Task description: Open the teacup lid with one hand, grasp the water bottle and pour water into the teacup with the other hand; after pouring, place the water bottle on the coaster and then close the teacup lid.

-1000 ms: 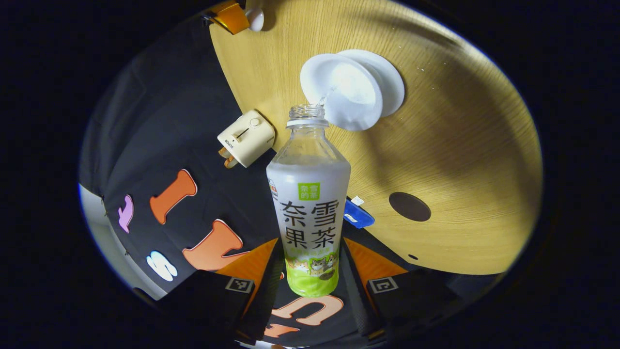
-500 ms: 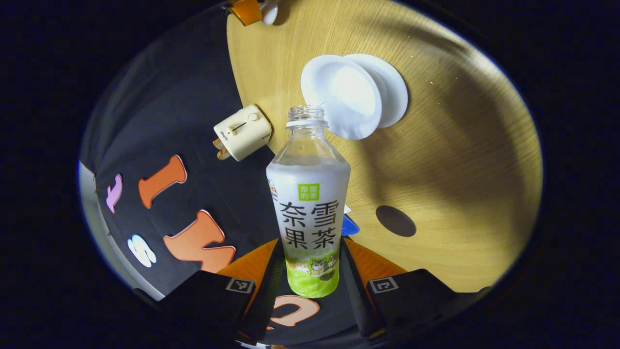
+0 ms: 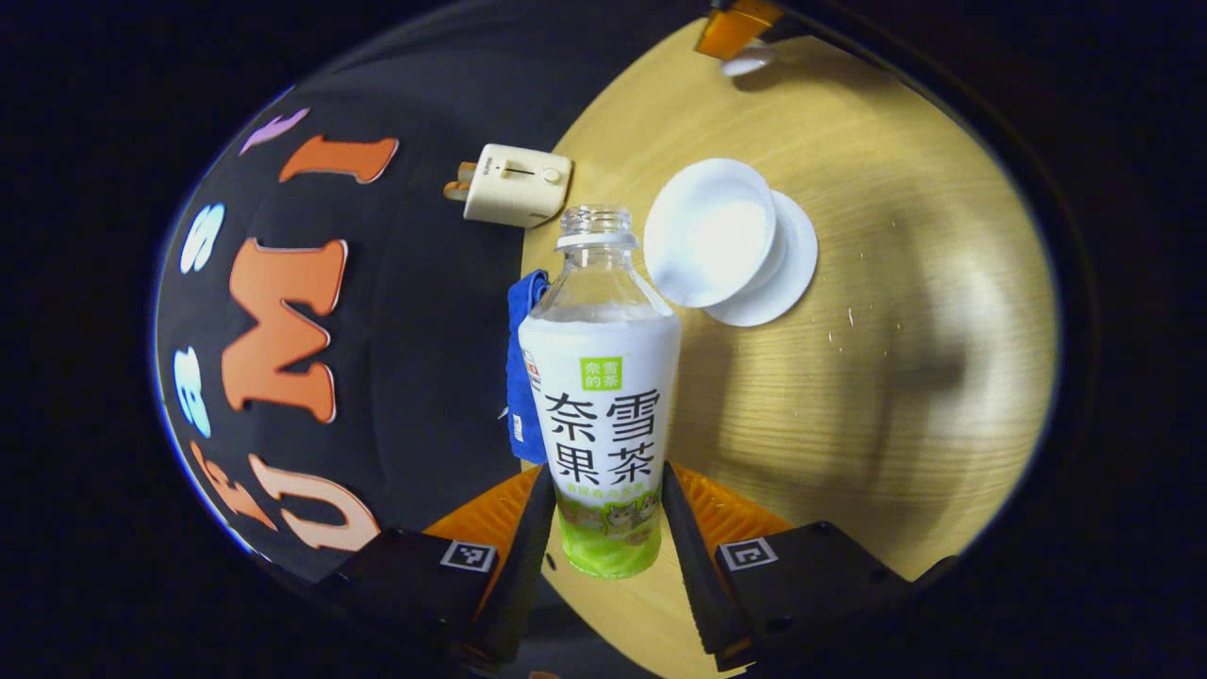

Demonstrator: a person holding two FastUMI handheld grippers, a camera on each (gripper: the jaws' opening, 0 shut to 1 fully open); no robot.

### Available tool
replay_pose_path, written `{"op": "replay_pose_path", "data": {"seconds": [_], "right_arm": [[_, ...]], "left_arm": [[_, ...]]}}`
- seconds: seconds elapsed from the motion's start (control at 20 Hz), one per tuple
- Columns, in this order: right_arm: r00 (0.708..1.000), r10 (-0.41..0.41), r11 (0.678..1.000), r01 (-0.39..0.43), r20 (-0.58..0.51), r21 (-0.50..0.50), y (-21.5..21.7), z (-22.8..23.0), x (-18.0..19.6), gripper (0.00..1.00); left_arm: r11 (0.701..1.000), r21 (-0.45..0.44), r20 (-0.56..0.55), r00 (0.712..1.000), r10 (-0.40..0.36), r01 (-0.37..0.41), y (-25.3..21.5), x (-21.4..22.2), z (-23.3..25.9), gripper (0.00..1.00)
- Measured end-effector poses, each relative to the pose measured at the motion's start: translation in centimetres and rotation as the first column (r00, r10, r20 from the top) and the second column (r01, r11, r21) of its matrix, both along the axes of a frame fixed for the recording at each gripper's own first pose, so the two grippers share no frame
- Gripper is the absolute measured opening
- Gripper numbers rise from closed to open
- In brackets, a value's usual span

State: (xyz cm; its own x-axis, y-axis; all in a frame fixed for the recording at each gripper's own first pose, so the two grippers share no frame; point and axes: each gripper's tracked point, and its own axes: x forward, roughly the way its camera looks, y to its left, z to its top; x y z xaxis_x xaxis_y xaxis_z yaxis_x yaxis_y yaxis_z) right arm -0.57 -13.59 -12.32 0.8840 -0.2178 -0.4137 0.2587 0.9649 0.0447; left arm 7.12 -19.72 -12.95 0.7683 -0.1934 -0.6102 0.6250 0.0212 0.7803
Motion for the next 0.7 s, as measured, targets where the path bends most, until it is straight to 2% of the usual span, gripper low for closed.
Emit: {"op": "replay_pose_path", "data": {"seconds": [0.05, 0.1, 0.2, 0.35, 0.45, 0.55, 0.6, 0.7], "right_arm": [[1.000, 0.003, 1.000, -0.003, -0.001, -0.001, 0.2, 0.1, 0.0, 0.20], [1.000, 0.007, 1.000, -0.007, -0.003, -0.003, 0.3, 0.1, 0.1, 0.21], [1.000, 0.008, 1.000, -0.008, -0.003, -0.011, 0.5, 0.3, 0.2, 0.21], [1.000, 0.013, 1.000, -0.013, -0.005, -0.010, 0.9, 0.6, 0.3, 0.21], [1.000, 0.021, 1.000, -0.021, -0.008, -0.018, 1.4, 0.8, 0.3, 0.21], [1.000, 0.021, 0.999, -0.022, -0.011, -0.032, 1.7, 1.0, 0.4, 0.20], [1.000, 0.025, 0.999, -0.025, -0.010, -0.030, 2.0, 1.1, 0.4, 0.20], [0.999, 0.030, 0.999, -0.031, -0.018, -0.034, 2.5, 0.8, 0.7, 0.20]], "left_arm": [[0.996, -0.084, -0.029, 0.999, 0.038, -0.040, -0.5, 0.1, -0.1, 0.67], [0.976, -0.197, -0.078, 0.994, 0.078, -0.092, -0.7, 0.0, -0.3, 0.68], [0.921, -0.350, -0.162, 0.979, 0.121, -0.172, -1.0, -0.3, 0.4, 0.68], [0.812, -0.515, -0.239, 0.956, 0.172, -0.275, -1.0, -0.1, 1.1, 0.68], [0.727, -0.602, -0.283, 0.939, 0.194, -0.331, -0.7, 0.5, 1.4, 0.71], [0.607, -0.697, -0.335, 0.922, 0.194, -0.382, -0.1, 1.2, 2.0, 0.71], [0.560, -0.716, -0.375, 0.906, 0.197, -0.418, 0.5, 1.4, 1.9, 0.71], [0.511, -0.740, -0.380, 0.899, 0.219, -0.437, 1.7, 3.0, 2.3, 0.71]]}}
